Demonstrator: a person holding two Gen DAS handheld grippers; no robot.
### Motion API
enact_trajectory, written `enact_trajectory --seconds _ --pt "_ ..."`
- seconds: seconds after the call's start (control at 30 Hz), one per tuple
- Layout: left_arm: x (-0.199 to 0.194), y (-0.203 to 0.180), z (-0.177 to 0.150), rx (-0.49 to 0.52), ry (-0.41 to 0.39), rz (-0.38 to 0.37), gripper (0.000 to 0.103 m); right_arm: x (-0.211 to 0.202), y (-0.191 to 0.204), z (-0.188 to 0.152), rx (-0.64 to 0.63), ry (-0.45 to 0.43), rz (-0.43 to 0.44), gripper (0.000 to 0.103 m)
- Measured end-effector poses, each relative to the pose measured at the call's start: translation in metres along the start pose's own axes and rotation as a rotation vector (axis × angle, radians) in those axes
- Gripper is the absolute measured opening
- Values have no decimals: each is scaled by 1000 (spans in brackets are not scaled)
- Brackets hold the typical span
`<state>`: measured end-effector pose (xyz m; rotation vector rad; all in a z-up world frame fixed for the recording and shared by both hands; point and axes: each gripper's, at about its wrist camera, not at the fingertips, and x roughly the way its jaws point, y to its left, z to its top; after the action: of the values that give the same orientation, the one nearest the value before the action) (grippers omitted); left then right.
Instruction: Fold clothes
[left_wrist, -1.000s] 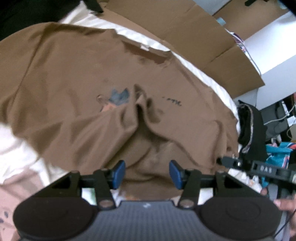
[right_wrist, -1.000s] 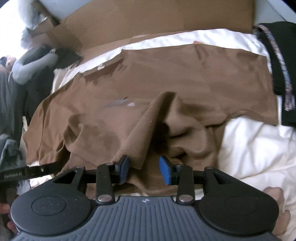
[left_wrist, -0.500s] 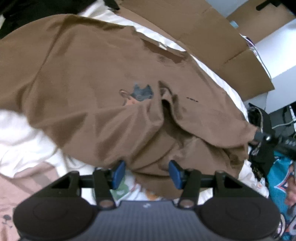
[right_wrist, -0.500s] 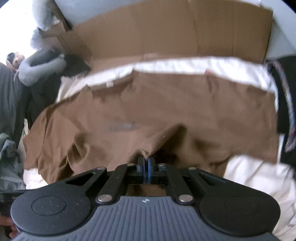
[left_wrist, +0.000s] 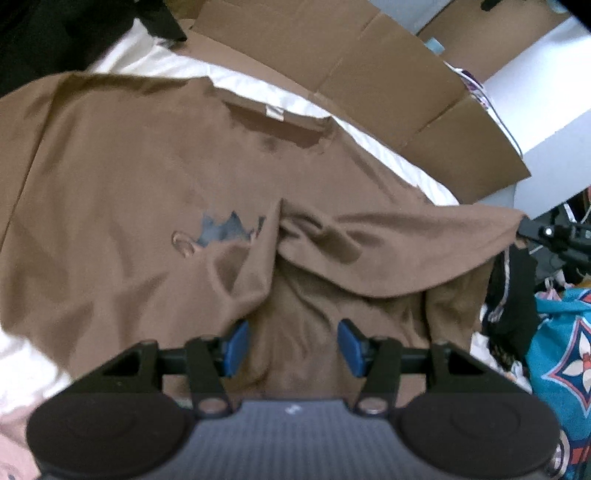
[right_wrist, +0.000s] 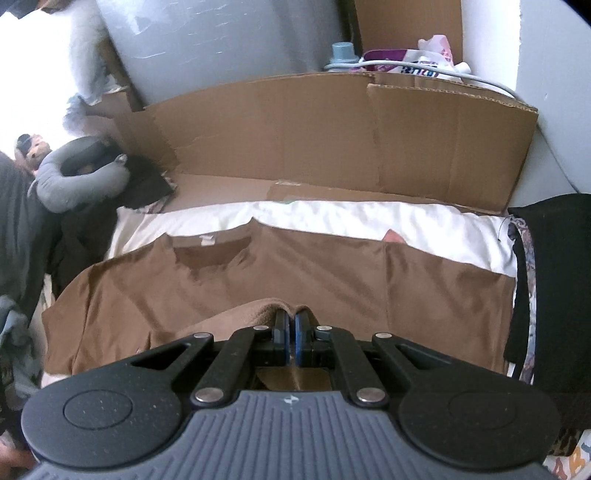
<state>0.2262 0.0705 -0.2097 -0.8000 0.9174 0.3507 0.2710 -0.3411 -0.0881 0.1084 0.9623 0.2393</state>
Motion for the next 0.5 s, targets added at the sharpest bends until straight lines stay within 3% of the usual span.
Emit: enact_trajectory --seconds 0.17,0.3,0.5 --pt "6 0 17 27 0 20 56 27 -14 14 84 21 -27 5" --pt "13 -6 27 65 -1 26 56 33 -16 15 100 1 -28 19" --pt "36 -23 33 137 46 32 58 40 -18 -4 85 31 -42 28"
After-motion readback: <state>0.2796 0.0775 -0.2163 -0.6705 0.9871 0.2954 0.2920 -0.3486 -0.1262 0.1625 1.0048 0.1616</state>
